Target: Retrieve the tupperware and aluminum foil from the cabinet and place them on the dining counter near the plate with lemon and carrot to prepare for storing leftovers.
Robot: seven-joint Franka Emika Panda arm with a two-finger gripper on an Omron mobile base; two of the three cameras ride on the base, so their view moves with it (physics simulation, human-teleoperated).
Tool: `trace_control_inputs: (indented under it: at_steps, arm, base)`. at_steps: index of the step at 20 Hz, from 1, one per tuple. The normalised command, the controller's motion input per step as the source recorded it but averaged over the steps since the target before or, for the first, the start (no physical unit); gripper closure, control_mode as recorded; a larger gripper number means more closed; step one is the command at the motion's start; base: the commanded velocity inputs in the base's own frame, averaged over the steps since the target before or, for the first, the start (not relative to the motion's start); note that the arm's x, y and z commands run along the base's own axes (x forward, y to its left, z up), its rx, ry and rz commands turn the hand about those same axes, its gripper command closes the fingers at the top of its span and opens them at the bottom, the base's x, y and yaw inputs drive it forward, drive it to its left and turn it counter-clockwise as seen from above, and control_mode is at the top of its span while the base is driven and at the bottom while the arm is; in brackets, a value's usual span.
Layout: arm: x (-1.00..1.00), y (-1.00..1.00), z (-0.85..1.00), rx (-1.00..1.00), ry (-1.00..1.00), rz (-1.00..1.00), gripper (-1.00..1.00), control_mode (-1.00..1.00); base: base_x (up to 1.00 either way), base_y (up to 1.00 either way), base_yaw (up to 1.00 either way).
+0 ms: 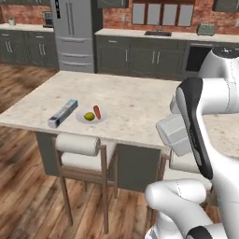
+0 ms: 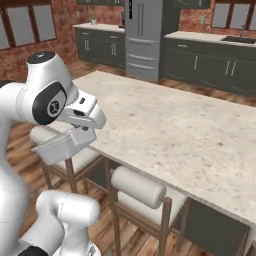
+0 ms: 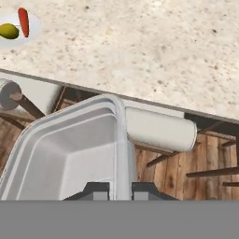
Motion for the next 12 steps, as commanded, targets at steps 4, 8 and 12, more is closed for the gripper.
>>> trace_control_inputs:
  at_steps: [4, 8, 12]
  arm:
    - [0.0, 0.0, 0.0, 0.0, 0.0, 0.0, 1.0, 1.0]
    - [0.0, 0.0, 0.0, 0.0, 0.0, 0.0, 1.0, 1.0]
    - [0.0, 0.0, 0.0, 0.0, 0.0, 0.0, 1.0, 1.0]
  base:
    - [0.85, 1.0, -0.4]
    - [0.89, 1.0, -0.42]
    - [0.84, 0.84, -0.45]
